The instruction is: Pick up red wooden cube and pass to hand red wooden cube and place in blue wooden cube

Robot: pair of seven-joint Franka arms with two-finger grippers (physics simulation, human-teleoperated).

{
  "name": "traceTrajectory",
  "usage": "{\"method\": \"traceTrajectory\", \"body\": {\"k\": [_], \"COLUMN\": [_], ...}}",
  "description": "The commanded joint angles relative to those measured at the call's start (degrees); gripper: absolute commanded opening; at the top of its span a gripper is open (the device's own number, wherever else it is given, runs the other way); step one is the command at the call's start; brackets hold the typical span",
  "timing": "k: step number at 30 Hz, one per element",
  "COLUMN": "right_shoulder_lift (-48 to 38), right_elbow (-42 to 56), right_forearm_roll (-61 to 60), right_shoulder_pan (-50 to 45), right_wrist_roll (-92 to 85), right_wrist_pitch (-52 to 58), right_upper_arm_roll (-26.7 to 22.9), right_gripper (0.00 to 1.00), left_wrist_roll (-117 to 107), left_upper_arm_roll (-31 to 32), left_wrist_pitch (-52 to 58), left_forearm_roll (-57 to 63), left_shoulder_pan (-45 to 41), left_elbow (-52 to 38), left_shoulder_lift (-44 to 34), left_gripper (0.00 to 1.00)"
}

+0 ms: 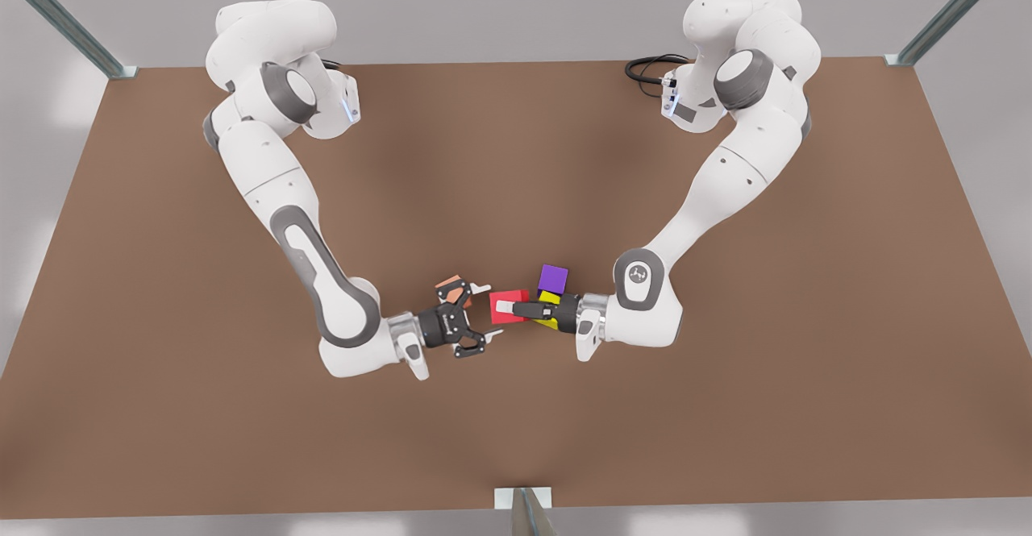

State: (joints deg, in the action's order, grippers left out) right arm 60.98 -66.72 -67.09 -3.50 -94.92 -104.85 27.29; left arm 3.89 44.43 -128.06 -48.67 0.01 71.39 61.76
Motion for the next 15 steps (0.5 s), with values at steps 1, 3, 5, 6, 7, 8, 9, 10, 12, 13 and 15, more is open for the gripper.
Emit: {"method": "traceTrajectory", "body": {"k": [1, 3, 5, 6, 7, 8, 9, 10, 12, 13, 15], "right_shoulder_lift": [0.02, 0.63, 1.6, 2.04, 2.22, 2.48, 2.57, 2.92, 3.01, 2.92, 2.92], "right_elbow": [0.01, 0.01, 0.01, 0.1, 0.01, 0.1, 0.1, 0.18, 0.18, 0.18, 0.53], "right_forearm_roll": [-0.59, -0.85, -2.16, -2.34, -3.13, -3.13, -3.13, -3.13, -3.13, -3.13, -3.75], "right_shoulder_pan": [-0.2, -0.63, -1.6, -1.95, -2.22, -2.57, -2.57, -2.66, -2.83, -2.83, -2.83], "right_wrist_roll": [-15.56, -15.56, -15.56, -15.56, -15.56, -15.56, -15.56, -15.56, -15.56, -15.56, -15.3], "right_wrist_pitch": [0.08, -0.36, -0.97, -1.41, -1.5, -1.85, -2.12, -2.21, -2.56, -2.64, -2.56], "right_upper_arm_roll": [0.05, 0.05, 0.05, 0.05, 0.05, 0.05, 0.05, 0.05, 0.05, 0.05, 0.05], "right_gripper": [1.0, 1.0, 1.0, 1.0, 1.0, 1.0, 1.0, 1.0, 1.0, 0.99, 0.99], "left_wrist_roll": [4.82, 4.82, 4.82, 4.73, 4.73, 4.81, 4.82, 4.81, 4.82, 4.82, 4.82], "left_upper_arm_roll": [0.04, 0.04, 0.04, 0.04, 0.04, 0.04, 0.04, 0.04, 0.04, 0.04, 0.04], "left_wrist_pitch": [0.27, 0.27, 0.27, 0.27, 0.27, 0.27, 0.27, 0.27, 0.27, 0.27, 0.27], "left_forearm_roll": [-1.16, -1.16, -1.16, -1.25, -1.25, -1.25, -1.25, -1.25, -1.25, -1.25, -1.25], "left_shoulder_pan": [-0.01, -0.01, -0.01, -0.01, -0.01, -0.01, -0.01, -0.01, -0.1, -0.1, -0.1], "left_elbow": [-0.02, -0.02, -0.02, -0.02, -0.02, -0.02, -0.02, -0.02, -0.02, -0.02, -0.02], "left_shoulder_lift": [-0.07, 0.02, 0.02, 0.02, 0.02, 0.02, 0.02, 0.02, 0.02, 0.02, 0.02], "left_gripper": [0.52, 0.52, 0.52, 0.52, 0.52, 0.52, 0.52, 0.52, 0.52, 0.52, 0.52]}}
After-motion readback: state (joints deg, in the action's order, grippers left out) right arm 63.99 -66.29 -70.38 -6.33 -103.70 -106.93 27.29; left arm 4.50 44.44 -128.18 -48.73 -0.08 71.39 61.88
